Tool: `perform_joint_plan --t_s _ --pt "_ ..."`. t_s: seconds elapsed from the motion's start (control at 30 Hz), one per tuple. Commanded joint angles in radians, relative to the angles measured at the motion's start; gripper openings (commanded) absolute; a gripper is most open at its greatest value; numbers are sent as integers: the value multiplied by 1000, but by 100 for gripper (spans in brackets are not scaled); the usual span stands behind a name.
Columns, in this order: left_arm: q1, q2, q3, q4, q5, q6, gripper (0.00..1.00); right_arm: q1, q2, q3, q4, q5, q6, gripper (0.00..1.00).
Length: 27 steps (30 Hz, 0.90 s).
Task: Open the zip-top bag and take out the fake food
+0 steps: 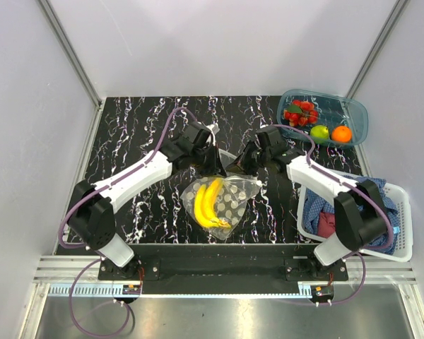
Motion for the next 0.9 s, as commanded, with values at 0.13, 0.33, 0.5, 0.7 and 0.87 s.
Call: perform_joint_plan --t_s 0.13,0.33,0.5,0.7,0.87 --pt "5 -77 -60 49 -12 -1 0 12 23 49 -67 -15 -72 0" --pt "5 -41 -16 60 43 11 0 26 156 105 -40 -101 -55 18" --pt "-2 -15 21 62 66 19 0 35 232 116 2 -152 -8 29" --pt "-15 5 33 60 80 26 0 50 238 118 9 -175 20 49" --pt "-16 22 61 59 86 34 0 64 224 87 11 -195 51 64"
